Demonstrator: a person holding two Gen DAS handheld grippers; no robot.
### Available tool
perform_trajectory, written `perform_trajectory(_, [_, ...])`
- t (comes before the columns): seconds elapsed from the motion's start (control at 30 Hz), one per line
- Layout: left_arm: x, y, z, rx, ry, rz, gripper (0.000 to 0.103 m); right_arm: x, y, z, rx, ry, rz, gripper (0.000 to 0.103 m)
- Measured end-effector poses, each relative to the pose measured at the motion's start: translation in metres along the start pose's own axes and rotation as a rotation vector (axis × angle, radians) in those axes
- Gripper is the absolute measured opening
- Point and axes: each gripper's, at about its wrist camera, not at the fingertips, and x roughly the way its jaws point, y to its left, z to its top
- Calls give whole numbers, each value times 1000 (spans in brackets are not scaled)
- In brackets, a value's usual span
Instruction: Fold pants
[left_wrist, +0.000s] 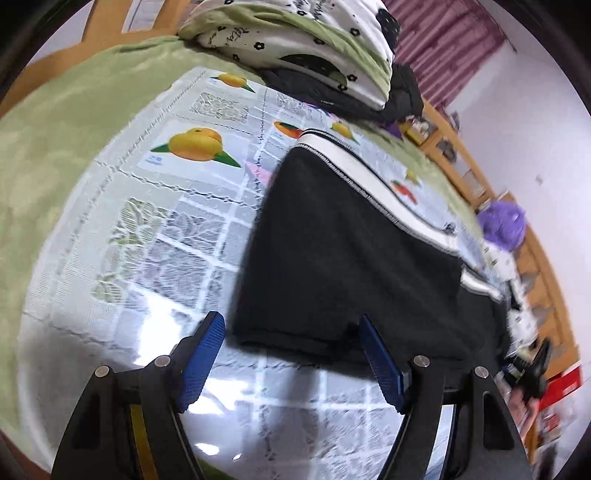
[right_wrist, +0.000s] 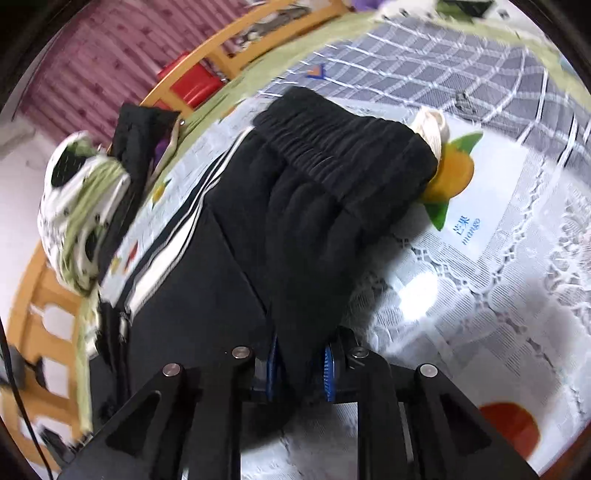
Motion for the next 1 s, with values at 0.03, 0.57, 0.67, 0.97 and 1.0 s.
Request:
perform_trajectory(0.03, [3,1,1,-25,-4,-19,73,-8,0,-3,-23,0,-12,27])
perform_trajectory(0.57, [-10,-37,18,10,-115,75,20,-70,26,-66,-367,-86,-255,35])
perform_trajectory(0.67, [-23,-63,25,85,-161,86,18,-75,29,-71,-373,-112,-256,35])
perform_trajectory(0.97, [-19,-126,22,214,-180,192,14,-80,18,-81,-310,-11,-151,37])
perform_trajectory(1.0, [-20,-133,21,225,-184,202,14,-80,16,-82,-315,-6,-148,39])
